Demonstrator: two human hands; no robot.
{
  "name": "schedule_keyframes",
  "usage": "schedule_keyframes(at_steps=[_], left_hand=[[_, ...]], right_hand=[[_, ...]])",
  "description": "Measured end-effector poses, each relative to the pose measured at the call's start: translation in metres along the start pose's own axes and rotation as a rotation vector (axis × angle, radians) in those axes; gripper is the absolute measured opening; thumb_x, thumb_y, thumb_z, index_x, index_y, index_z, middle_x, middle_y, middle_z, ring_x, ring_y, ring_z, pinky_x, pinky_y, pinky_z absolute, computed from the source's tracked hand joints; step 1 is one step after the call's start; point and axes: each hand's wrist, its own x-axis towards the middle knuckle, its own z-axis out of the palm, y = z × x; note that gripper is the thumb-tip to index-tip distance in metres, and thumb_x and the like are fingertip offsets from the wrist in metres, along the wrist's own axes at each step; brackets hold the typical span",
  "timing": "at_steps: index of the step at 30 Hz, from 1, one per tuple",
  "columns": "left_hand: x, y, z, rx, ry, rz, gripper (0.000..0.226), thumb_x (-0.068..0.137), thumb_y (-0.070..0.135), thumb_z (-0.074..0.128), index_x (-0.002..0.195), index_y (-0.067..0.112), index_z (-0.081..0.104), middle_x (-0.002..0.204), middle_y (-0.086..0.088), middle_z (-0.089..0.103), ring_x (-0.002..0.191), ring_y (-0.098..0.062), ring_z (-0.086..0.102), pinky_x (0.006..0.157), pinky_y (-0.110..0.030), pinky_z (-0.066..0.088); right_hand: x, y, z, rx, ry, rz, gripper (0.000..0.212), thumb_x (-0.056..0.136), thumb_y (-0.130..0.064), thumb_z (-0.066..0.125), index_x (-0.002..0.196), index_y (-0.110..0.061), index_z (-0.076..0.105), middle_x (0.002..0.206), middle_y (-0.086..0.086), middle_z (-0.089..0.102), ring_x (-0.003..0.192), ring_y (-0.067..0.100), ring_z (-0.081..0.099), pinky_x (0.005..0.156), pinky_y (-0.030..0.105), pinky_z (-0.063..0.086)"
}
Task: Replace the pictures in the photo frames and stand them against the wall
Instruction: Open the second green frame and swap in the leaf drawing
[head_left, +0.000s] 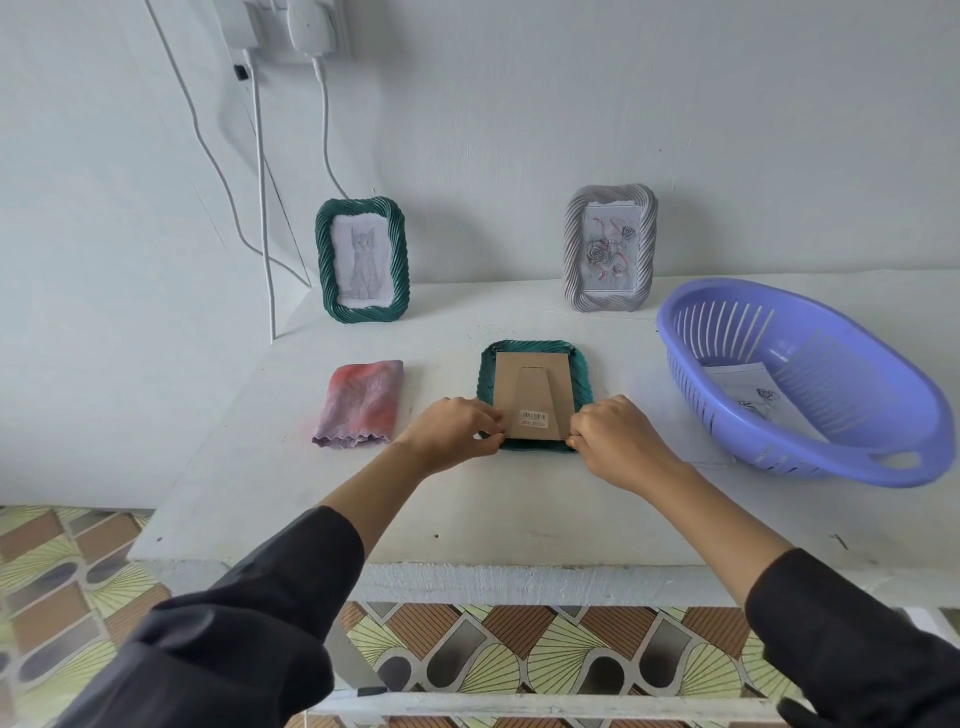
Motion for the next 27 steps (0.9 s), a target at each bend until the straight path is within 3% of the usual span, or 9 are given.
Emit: schedule_keyframes(at_steps=[5,13,17,23,25,27], left_hand=[[0.000,-0.002,0.002,-0.033,0.019,-0.011,0.027,0.093,0.031,0.052,0.108,0.021,0.071,0.132,0.008,0.059,0.117,-0.008,0.056,0.088,-0.020,0.038],[0.000,-0.005,0.001,-0.160,0.070,-0.019,0.015,0.083,0.026,0.068,0.090,0.015,0.076,0.096,-0.001,0.068,0.085,-0.018,0.062,0.070,-0.020,0.040],[0.000,-0.004,0.002,-0.138,0.081,-0.029,0.017,0.085,0.027,0.065,0.092,0.015,0.075,0.098,0.000,0.070,0.083,-0.016,0.061,0.061,-0.012,0.031],[-0.003,0.000,0.004,-0.086,0.087,-0.025,0.022,0.090,0.027,0.058,0.093,0.011,0.074,0.106,-0.001,0.065,0.092,-0.018,0.060,0.064,-0.015,0.026],[-0.003,0.001,0.003,-0.065,0.072,-0.021,0.024,0.091,0.026,0.056,0.093,0.009,0.073,0.106,-0.002,0.064,0.092,-0.020,0.059,0.065,-0.018,0.028],[-0.003,0.003,0.002,-0.033,0.049,-0.014,0.025,0.092,0.025,0.053,0.094,0.008,0.072,0.108,-0.003,0.063,0.092,-0.022,0.059,0.067,-0.019,0.031]], right_hand=[[-0.002,0.000,-0.001,0.060,0.027,0.049,0.029,0.094,-0.025,0.048,0.079,-0.005,0.063,0.085,0.009,0.068,0.081,0.028,0.059,0.079,0.029,0.035],[-0.004,0.000,-0.006,0.178,0.056,0.094,0.023,0.091,-0.025,0.055,0.088,-0.008,0.070,0.092,0.006,0.069,0.085,0.025,0.060,0.077,0.026,0.035],[-0.006,-0.001,-0.007,0.208,0.068,0.113,0.024,0.091,-0.026,0.055,0.090,-0.010,0.073,0.092,0.003,0.072,0.085,0.024,0.062,0.080,0.026,0.038],[-0.006,-0.003,-0.008,0.195,0.065,0.145,0.026,0.091,-0.024,0.054,0.087,-0.006,0.073,0.089,0.004,0.073,0.084,0.025,0.063,0.078,0.027,0.040],[-0.005,-0.005,-0.008,0.117,0.030,0.156,0.031,0.092,-0.024,0.052,0.078,0.002,0.063,0.077,0.007,0.067,0.076,0.028,0.057,0.073,0.027,0.036],[-0.004,-0.009,-0.010,0.043,-0.011,0.157,0.033,0.094,-0.023,0.048,0.067,-0.004,0.050,0.068,0.007,0.054,0.068,0.027,0.044,0.071,0.028,0.031]])
